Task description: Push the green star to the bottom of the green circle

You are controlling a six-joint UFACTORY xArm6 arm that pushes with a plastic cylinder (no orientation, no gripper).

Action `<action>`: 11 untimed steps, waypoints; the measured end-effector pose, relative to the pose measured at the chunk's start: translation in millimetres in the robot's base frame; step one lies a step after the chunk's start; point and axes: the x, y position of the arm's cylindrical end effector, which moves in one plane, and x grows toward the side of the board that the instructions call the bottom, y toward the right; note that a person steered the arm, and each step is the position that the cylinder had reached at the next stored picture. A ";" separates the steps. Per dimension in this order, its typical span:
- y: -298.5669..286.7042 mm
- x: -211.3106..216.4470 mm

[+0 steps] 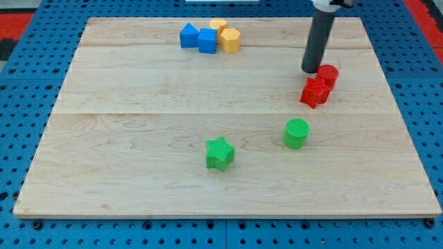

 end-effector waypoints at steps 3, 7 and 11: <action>-130.5 78.1; -199.8 180.4; -72.1 169.3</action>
